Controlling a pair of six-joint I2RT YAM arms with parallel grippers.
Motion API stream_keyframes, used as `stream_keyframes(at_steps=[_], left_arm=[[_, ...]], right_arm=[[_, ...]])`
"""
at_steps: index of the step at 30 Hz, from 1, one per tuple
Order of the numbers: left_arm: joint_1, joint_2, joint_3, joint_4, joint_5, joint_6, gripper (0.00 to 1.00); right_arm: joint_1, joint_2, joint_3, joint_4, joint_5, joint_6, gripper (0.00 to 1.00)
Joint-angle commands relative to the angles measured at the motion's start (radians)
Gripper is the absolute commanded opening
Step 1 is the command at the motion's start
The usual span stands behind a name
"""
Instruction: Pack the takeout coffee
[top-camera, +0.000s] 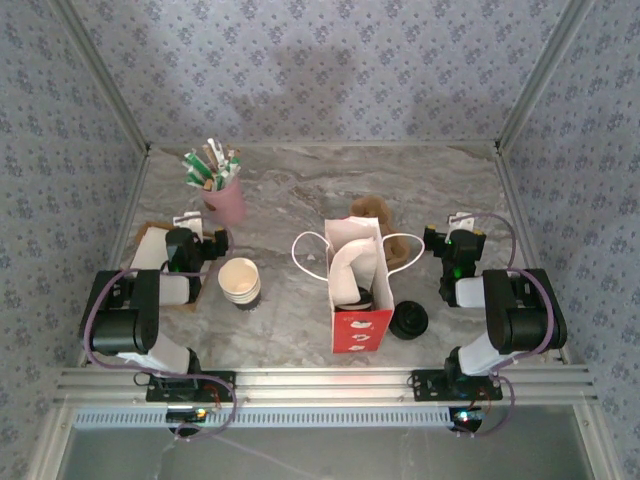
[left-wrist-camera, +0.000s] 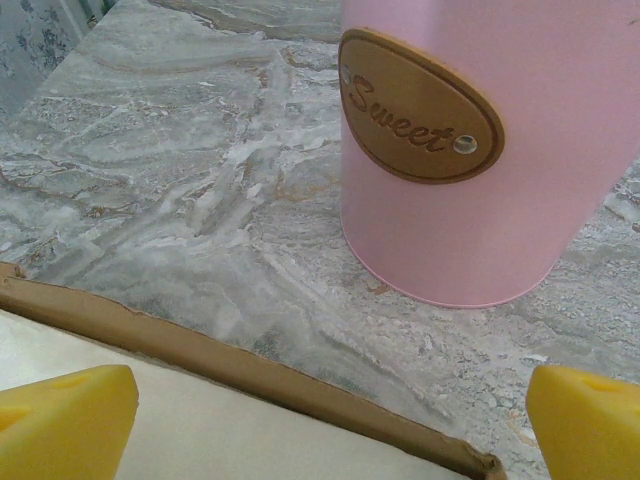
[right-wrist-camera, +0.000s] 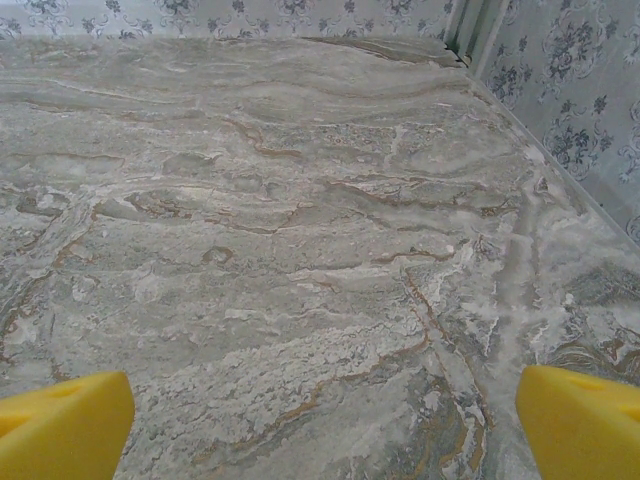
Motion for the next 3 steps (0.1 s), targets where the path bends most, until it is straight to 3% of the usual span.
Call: stream_keyframes(at_steps=[1, 3], left_arm=[[0.008, 0.006, 0.022, 0.037, 0.01, 0.017, 1.0], [0.009, 0.006, 0.021, 0.036, 0.011, 0.016, 0.99]], right_arm=[[-0.002, 0.001, 0.019, -0.012, -0.011, 0.002, 1.0], [-0.002, 0.001, 0.02, -0.012, -0.012, 0.002, 1.0]])
